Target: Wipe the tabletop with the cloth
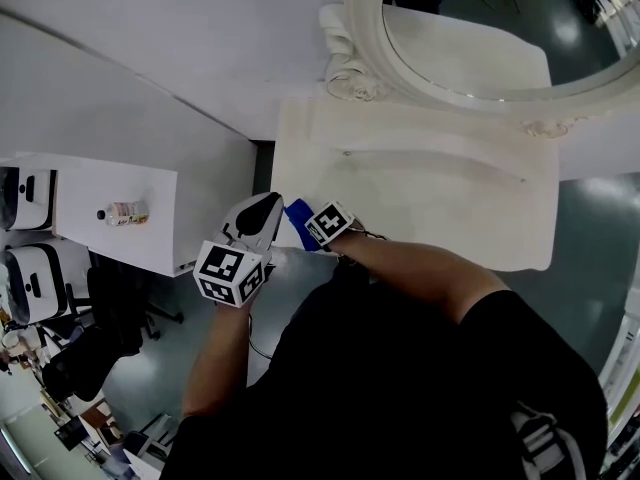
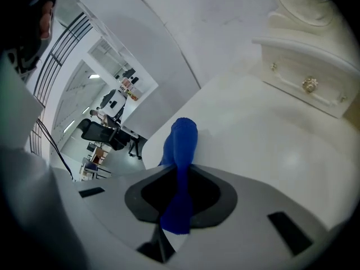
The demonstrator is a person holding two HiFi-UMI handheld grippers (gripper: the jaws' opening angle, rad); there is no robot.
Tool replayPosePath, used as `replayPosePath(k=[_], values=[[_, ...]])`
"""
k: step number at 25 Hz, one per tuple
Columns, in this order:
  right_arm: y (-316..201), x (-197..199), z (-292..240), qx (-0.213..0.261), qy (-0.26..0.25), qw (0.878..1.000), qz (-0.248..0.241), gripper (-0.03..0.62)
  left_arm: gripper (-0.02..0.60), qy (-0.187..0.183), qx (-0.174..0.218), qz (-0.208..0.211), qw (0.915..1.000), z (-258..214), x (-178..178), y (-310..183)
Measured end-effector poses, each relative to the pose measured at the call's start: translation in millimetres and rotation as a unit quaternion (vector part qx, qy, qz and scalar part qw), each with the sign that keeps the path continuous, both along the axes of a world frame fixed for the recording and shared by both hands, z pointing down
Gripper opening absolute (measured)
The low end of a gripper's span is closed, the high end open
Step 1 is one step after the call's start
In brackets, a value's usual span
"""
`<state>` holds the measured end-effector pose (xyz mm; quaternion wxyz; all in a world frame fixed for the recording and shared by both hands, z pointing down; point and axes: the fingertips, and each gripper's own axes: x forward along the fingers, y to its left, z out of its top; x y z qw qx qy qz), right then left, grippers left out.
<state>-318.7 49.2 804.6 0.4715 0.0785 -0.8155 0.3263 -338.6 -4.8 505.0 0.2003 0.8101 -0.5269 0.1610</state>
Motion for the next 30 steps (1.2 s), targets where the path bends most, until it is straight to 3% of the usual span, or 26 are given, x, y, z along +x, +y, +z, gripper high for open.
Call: replayPosePath(k=[6, 17, 25, 30], values=[[-9, 57, 0, 0.003, 0.013, 1.000, 0.020, 0.049, 0.025, 0.008, 0.003, 0.023, 0.9997, 1, 31, -10], [-41, 213, 3, 0.019, 0.060, 0.991, 0.120, 0.049, 0.025, 0.017, 0.010, 0.084, 0.9963, -3, 120, -36], [-57, 341, 2, 0.020, 0.078, 0.975, 0.207, 0.051, 0.025, 0.023, 0.014, 0.119, 0.9925, -6, 192, -49], [-61, 417, 0, 0.037, 0.092, 0.966, 0.238, 0.051, 0.025, 0.025, 0.014, 0.133, 0.9907, -8, 230, -54]])
